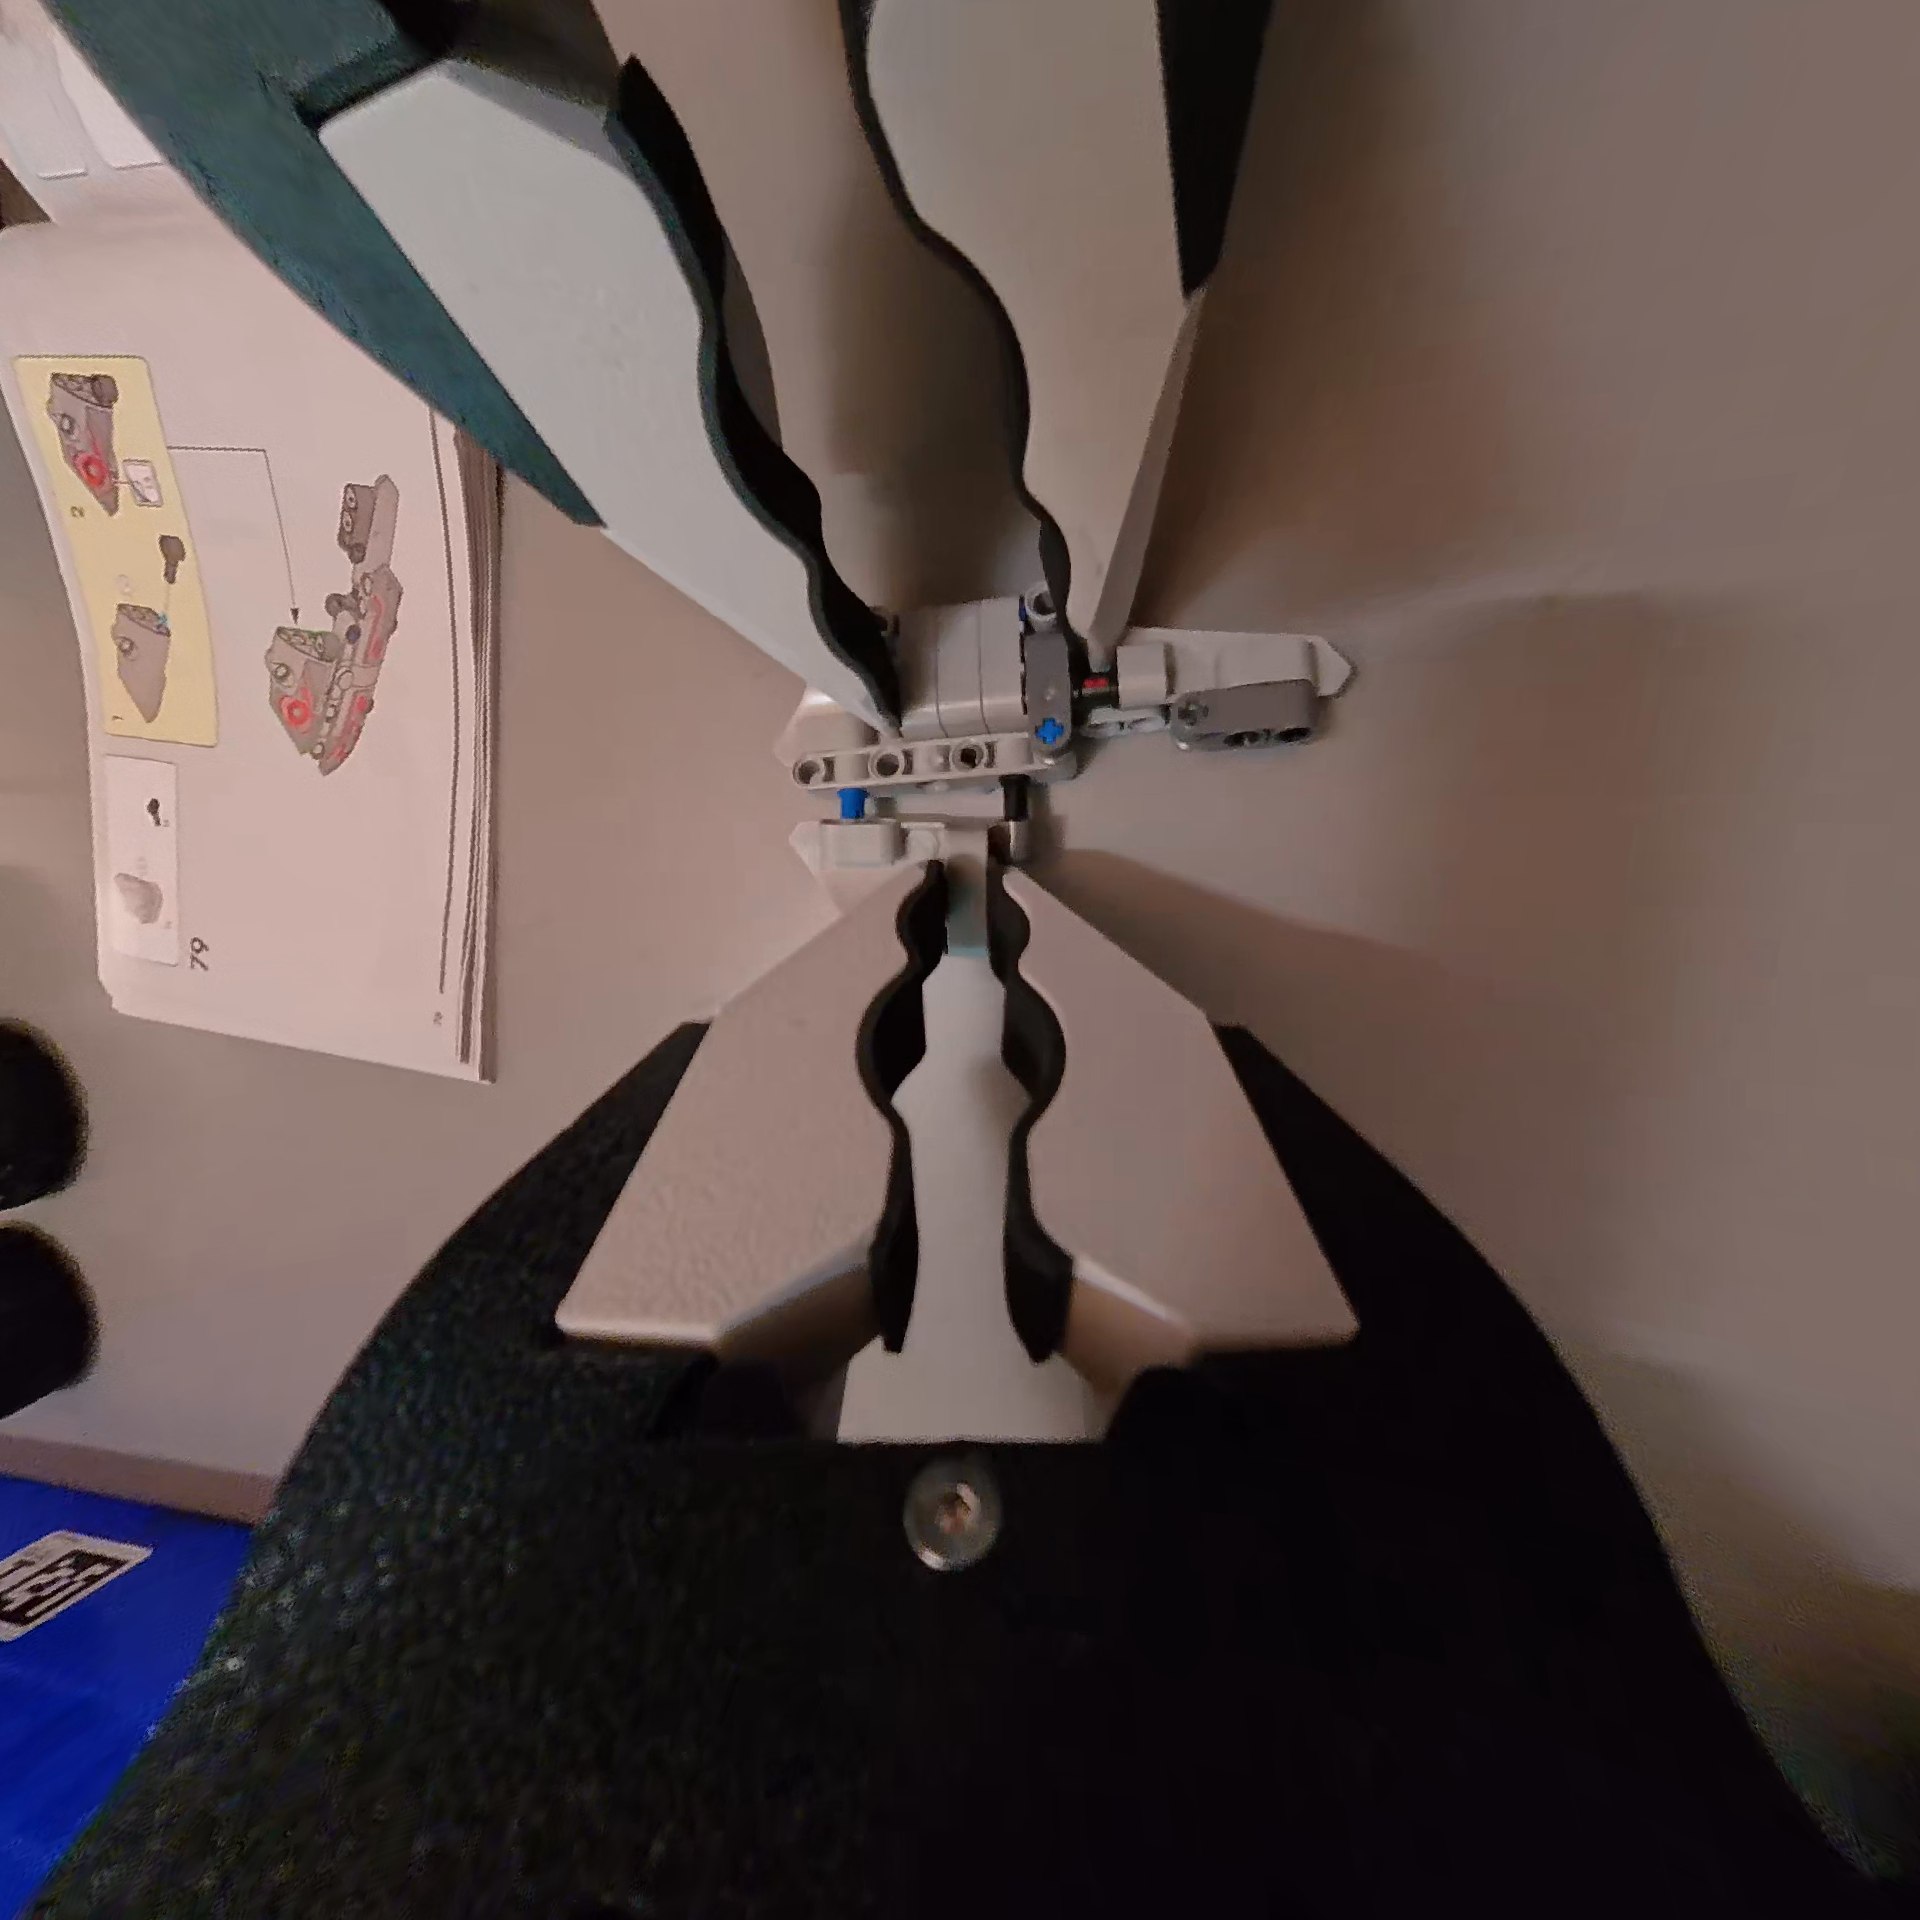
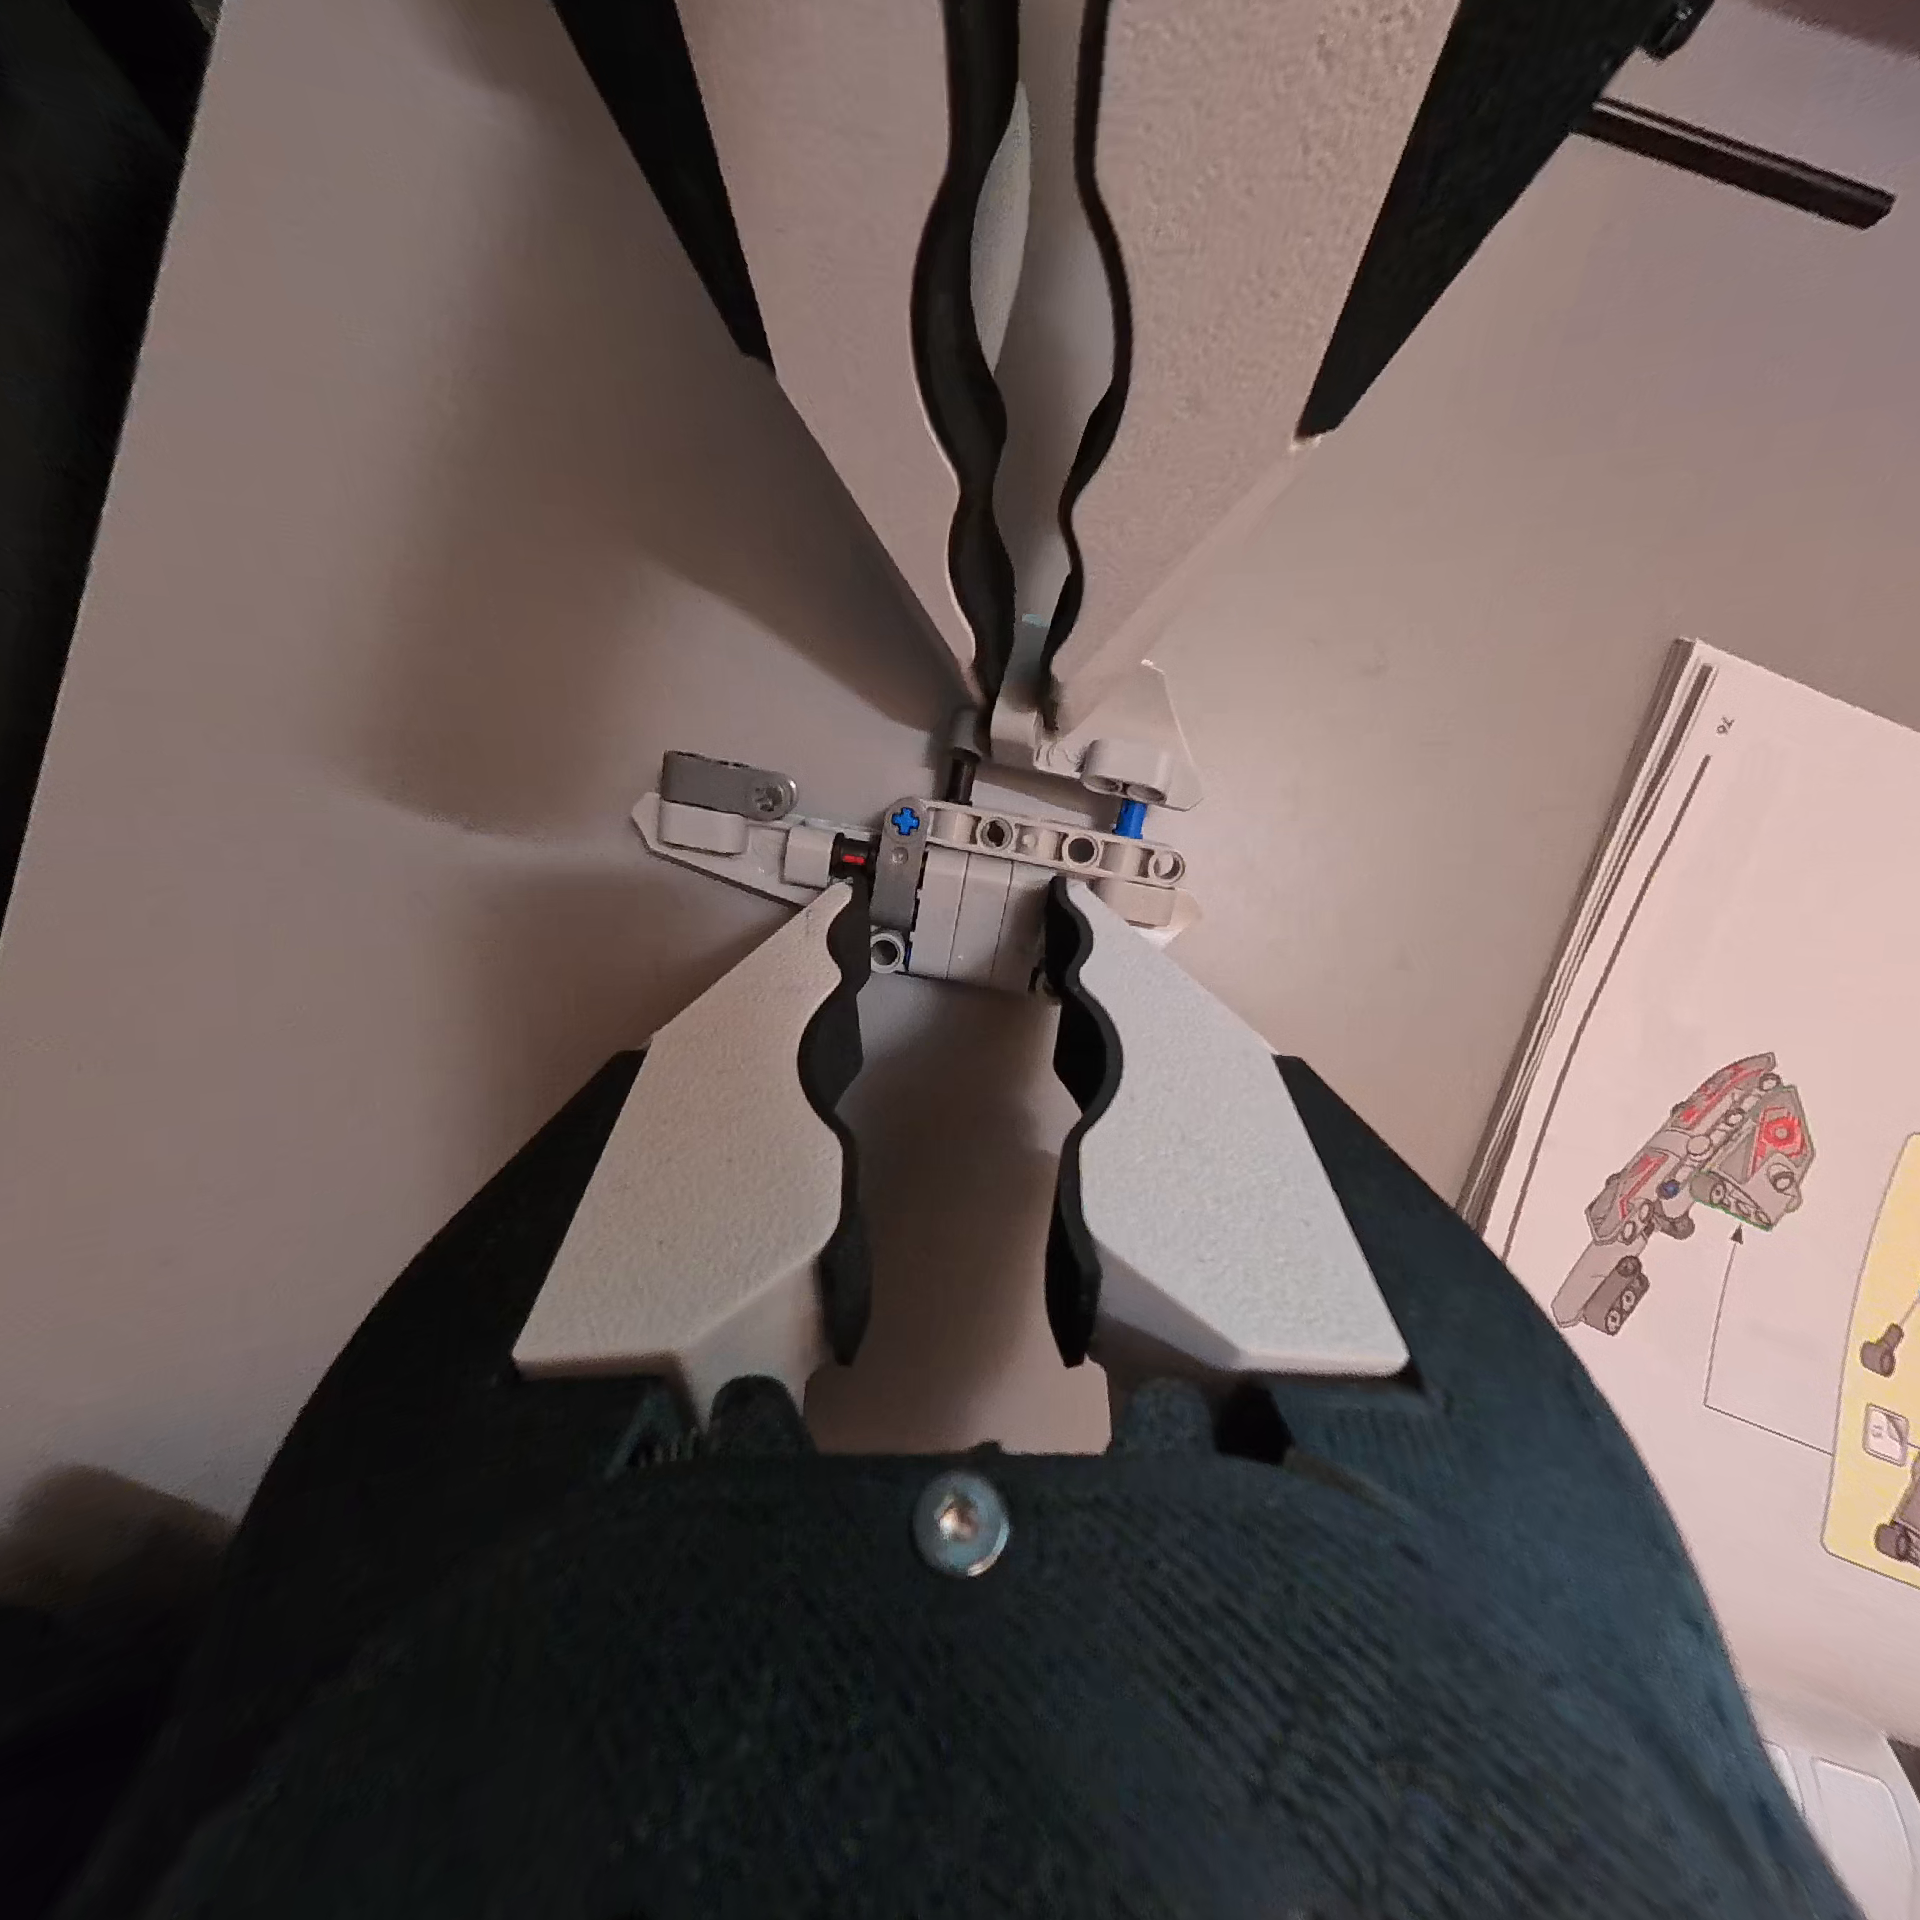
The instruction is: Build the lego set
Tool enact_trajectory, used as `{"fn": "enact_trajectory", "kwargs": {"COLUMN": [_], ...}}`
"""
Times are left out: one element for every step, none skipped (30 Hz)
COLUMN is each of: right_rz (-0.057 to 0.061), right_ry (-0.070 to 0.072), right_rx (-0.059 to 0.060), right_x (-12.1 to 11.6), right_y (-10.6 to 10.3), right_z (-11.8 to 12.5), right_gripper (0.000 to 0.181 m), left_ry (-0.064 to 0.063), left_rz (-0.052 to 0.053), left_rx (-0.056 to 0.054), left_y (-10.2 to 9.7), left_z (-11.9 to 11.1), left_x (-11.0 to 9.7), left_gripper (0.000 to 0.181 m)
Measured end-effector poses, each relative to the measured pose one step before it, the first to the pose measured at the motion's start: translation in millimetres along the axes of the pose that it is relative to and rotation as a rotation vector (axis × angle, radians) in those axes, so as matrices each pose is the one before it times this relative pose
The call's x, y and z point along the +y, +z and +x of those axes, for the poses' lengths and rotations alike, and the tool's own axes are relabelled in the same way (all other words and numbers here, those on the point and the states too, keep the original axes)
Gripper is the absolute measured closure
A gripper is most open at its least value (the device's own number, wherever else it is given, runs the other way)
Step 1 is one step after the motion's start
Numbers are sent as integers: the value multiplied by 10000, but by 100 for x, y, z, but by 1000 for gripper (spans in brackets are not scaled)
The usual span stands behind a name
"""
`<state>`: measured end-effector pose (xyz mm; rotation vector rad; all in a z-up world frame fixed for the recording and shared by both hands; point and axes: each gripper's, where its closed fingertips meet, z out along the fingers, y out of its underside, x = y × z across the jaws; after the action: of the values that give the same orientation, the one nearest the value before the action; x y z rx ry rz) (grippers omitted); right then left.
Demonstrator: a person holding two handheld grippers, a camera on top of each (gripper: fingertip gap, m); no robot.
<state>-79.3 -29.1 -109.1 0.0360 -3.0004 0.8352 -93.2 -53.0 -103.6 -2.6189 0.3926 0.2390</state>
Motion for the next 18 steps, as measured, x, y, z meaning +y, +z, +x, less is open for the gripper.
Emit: {"fn": "enact_trajectory", "kwargs": {"right_rz": [-19,-8,28,55,67,72,50,12,0,-1,-13,22,19,34,40,23,5,-12], "right_ry": [23,27,36,28,12,42,48,49,-14,-17,-17,-21,3,-9,1,24,38,10], "right_rx": [-2,33,30,-14,-18,-17,-26,12,21,25,16,5,0,-2,0,4,10,21], "right_x": [-6,-8,-33,-15,-2,-12,-21,26,6,-7,-10,-45,-14,-31,-25,-9,15,22], "right_y": [30,19,29,26,4,21,18,-18,7,3,20,12,-6,13,20,13,1,-1], "right_z": [1,57,66,10,16,16,9,42,9,-2,-17,-18,9,3,-10,-11,-3,-8], "right_gripper": [149,149,149,149,149,149,149,149,149,149,149,149,149,149,149,149,149,149], "left_ry": [83,78,86,63,16,3,-18,-42,-139,-192,-156,-51,-1,-23,-58,-82,-113,-197], "left_rz": [-119,-212,-230,-115,8,120,-43,64,107,131,-62,5,17,18,58,127,206,274], "left_rx": [20,-6,-145,-98,75,-38,-122,-98,-103,10,86,18,18,34,59,91,146,201], "left_y": [-36,16,31,67,107,80,37,-51,-97,-76,58,21,-18,-12,-15,11,26,9], "left_z": [69,48,-139,-51,207,67,-115,-116,-202,-52,70,6,17,17,8,-2,-1,6], "left_x": [130,262,306,141,-97,-275,2,-100,-138,-153,98,15,-3,7,-16,-29,-25,-37], "left_gripper": [176,176,176,176,176,176,176,176,176,177,177,177,177,177,177,177,177,177]}}
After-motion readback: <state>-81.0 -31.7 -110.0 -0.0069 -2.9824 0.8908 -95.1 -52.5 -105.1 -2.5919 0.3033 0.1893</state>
